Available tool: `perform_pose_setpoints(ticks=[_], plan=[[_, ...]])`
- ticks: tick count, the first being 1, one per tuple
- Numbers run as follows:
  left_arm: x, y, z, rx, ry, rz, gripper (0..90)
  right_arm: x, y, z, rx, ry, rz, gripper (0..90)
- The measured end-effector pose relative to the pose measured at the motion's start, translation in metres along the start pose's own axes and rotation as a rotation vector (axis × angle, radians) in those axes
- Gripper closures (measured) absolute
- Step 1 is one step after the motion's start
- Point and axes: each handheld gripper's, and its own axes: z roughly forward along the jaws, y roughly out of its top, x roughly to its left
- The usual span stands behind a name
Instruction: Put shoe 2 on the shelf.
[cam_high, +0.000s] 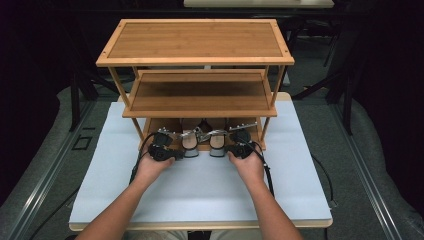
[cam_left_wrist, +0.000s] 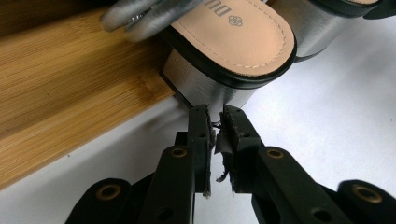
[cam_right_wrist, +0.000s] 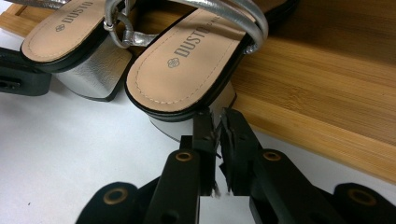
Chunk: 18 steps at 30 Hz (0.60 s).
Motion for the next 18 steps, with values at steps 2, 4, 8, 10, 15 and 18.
perform_pose_setpoints(ticks=[2,4,8,10,15,18], plan=[[0.000,0.000,-0.001,0.002,0.004,0.003,82.0,0.000,0.000,0.000,0.002,-0.002,-0.001,83.9],[0.000,-0.001,-0.002,0.003,0.003,0.008,82.0,-0.001,0.000,0.000,-0.002,-0.006,-0.002,83.0],[0.002,-0.003,-0.009,-0.008,0.008,0.002,82.2,-0.001,-0.002,-0.005,0.004,0.002,-0.003,82.9],[0.004,-0.004,-0.011,-0.011,0.013,0.001,82.6,-0.001,-0.003,-0.008,-0.002,-0.010,-0.009,83.1],[0.007,-0.004,-0.019,-0.014,0.016,0.003,83.1,-0.004,-0.004,-0.015,-0.011,-0.016,-0.012,83.1],[0.007,-0.003,-0.024,-0.022,0.018,0.006,83.0,-0.005,-0.005,-0.020,-0.023,-0.014,-0.018,83.1]])
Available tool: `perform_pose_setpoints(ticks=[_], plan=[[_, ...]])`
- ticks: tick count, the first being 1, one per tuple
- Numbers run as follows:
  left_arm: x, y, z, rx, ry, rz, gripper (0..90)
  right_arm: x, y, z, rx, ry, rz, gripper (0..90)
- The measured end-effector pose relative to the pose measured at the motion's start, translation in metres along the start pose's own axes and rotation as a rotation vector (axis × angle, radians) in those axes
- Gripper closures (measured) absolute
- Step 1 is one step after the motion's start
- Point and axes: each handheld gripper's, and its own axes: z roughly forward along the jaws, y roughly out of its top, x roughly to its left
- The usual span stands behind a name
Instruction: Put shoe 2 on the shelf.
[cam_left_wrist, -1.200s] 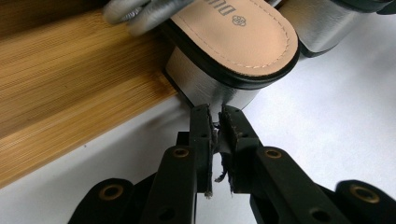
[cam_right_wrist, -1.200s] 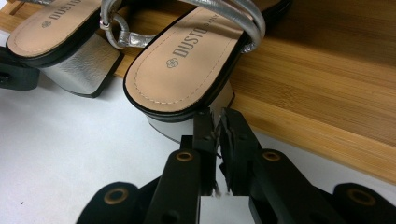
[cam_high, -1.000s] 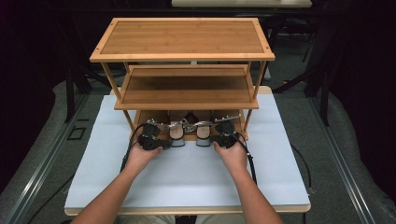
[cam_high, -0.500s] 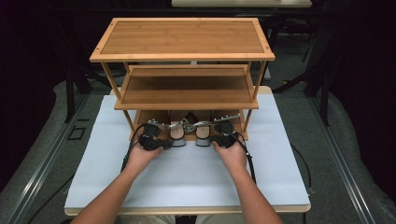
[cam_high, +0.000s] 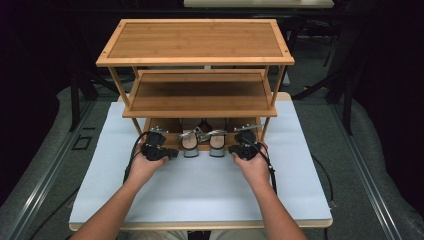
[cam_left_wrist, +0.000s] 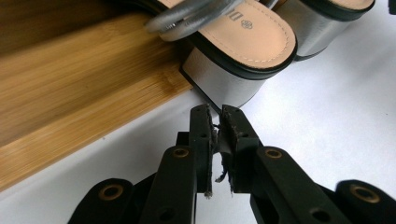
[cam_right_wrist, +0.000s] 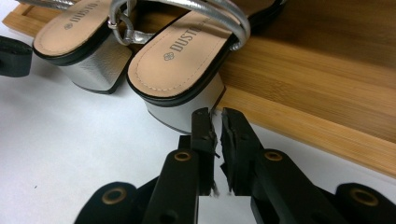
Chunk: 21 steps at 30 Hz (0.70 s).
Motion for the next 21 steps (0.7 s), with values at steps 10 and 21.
perform_pose_setpoints(ticks=[10,21], plan=[[0.001,-0.004,-0.017,-0.026,-0.001,0.012,82.6,-0.004,-0.007,-0.028,-0.044,0.010,-0.038,82.6],[0.008,-0.023,-0.040,-0.065,0.004,0.002,82.6,-0.013,-0.030,-0.054,-0.093,-0.038,-0.027,82.3]])
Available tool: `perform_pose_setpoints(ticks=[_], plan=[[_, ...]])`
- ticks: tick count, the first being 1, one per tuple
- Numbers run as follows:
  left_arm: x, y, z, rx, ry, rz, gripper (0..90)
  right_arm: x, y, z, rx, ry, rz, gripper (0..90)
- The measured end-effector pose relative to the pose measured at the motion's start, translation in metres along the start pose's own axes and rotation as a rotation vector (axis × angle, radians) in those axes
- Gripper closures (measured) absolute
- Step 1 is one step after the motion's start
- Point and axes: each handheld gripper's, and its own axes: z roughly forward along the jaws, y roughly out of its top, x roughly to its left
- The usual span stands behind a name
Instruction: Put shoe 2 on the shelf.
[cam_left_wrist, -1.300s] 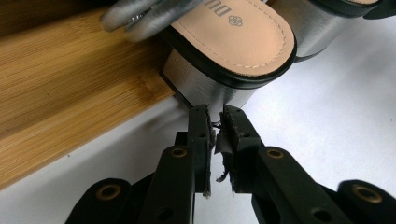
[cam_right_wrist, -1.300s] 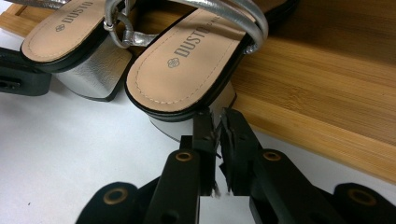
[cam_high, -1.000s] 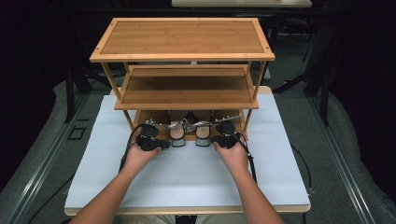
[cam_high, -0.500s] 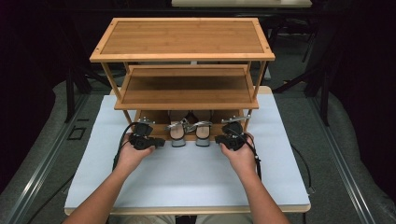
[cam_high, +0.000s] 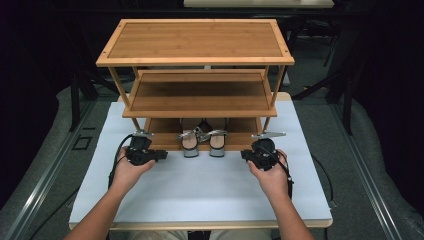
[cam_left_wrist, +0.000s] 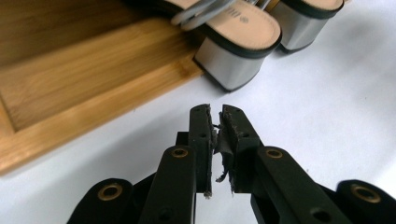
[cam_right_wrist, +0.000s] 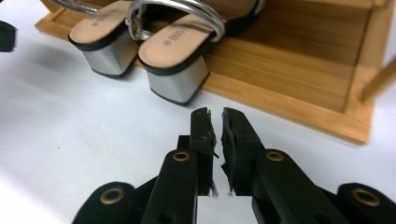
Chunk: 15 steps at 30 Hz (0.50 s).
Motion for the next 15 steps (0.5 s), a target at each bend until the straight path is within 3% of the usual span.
perform_pose_setpoints(ticks=[1,2,4,12,13,14,15], plan=[[0.002,-0.002,-0.001,0.004,0.005,0.003,82.6,-0.002,-0.003,-0.001,-0.002,0.030,0.006,82.4],[0.003,-0.005,-0.002,0.004,0.003,-0.008,82.6,-0.003,-0.006,-0.003,-0.005,-0.008,0.010,82.3],[0.006,-0.011,-0.002,0.004,0.002,-0.014,82.6,-0.007,-0.012,-0.004,-0.002,0.028,0.024,82.3],[0.017,-0.035,-0.003,0.015,0.017,-0.034,82.1,-0.013,-0.035,-0.007,0.004,0.008,0.052,80.8],[0.018,-0.037,-0.004,0.016,0.019,-0.035,82.0,-0.015,-0.038,-0.006,0.002,0.043,0.059,80.7],[0.019,-0.039,-0.003,0.009,0.025,-0.034,81.9,-0.015,-0.041,-0.006,0.004,0.041,0.063,80.7],[0.020,-0.041,-0.004,0.010,0.027,-0.033,81.9,-0.014,-0.044,-0.004,-0.001,0.002,0.064,80.6]])
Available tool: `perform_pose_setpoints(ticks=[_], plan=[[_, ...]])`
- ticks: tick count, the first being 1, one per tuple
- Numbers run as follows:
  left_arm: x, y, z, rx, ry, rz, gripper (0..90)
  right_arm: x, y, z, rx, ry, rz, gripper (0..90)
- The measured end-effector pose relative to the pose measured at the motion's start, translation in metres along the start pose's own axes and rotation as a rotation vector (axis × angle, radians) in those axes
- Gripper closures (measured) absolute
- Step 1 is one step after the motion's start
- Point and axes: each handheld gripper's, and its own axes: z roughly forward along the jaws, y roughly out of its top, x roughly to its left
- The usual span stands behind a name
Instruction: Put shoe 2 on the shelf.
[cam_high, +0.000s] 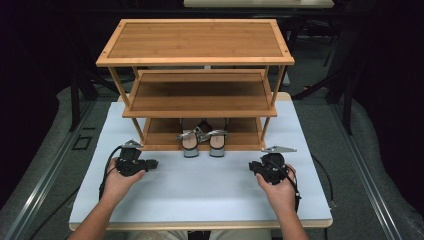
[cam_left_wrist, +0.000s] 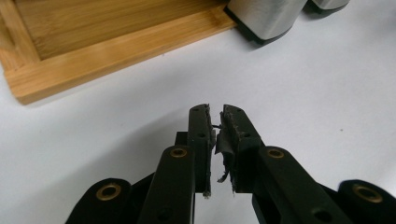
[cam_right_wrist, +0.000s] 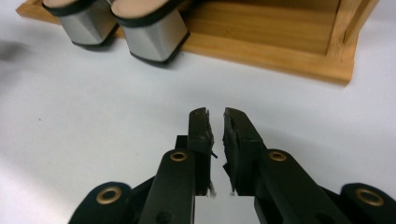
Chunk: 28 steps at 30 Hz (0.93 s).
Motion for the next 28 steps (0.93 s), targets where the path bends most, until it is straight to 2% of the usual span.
perform_pose_setpoints(ticks=[1,2,3,7,8,9,10,15,16,18,23,28], plan=[[0.000,-0.002,0.000,-0.003,0.000,-0.002,82.0,-0.001,-0.003,0.000,-0.002,0.017,0.004,80.6],[0.001,-0.005,0.000,-0.005,-0.003,-0.002,82.1,0.000,-0.005,0.001,-0.005,-0.012,0.003,80.6],[0.001,-0.007,0.000,-0.002,-0.006,-0.006,82.2,-0.002,-0.008,0.001,-0.010,0.009,-0.003,80.7],[0.000,-0.014,0.002,0.002,-0.023,-0.012,82.3,-0.003,-0.016,0.001,-0.038,-0.013,0.000,80.8],[0.000,-0.015,0.001,0.004,-0.021,-0.011,82.3,-0.005,-0.018,0.001,-0.037,0.014,0.006,80.8],[0.000,-0.015,0.001,-0.001,-0.017,-0.011,82.3,-0.004,-0.021,0.002,-0.045,-0.021,0.012,80.7],[0.000,-0.016,0.000,-0.006,-0.010,-0.011,82.3,-0.005,-0.023,0.003,-0.049,0.003,0.015,80.5],[0.003,-0.019,0.001,-0.002,0.019,-0.001,79.5,-0.008,-0.032,-0.002,-0.072,0.017,0.031,77.9],[0.003,-0.019,0.001,-0.002,0.022,-0.002,78.8,-0.008,-0.034,-0.002,-0.077,-0.002,0.028,77.8],[0.003,-0.019,0.001,-0.005,0.024,-0.001,78.3,-0.009,-0.037,-0.004,-0.081,-0.009,0.027,77.6],[0.003,-0.020,0.003,-0.006,0.026,-0.002,75.2,-0.011,-0.041,-0.002,-0.065,0.011,0.035,76.0],[0.003,-0.021,0.004,-0.001,0.026,0.009,69.8,-0.008,-0.042,0.002,-0.054,0.013,0.014,71.9]])
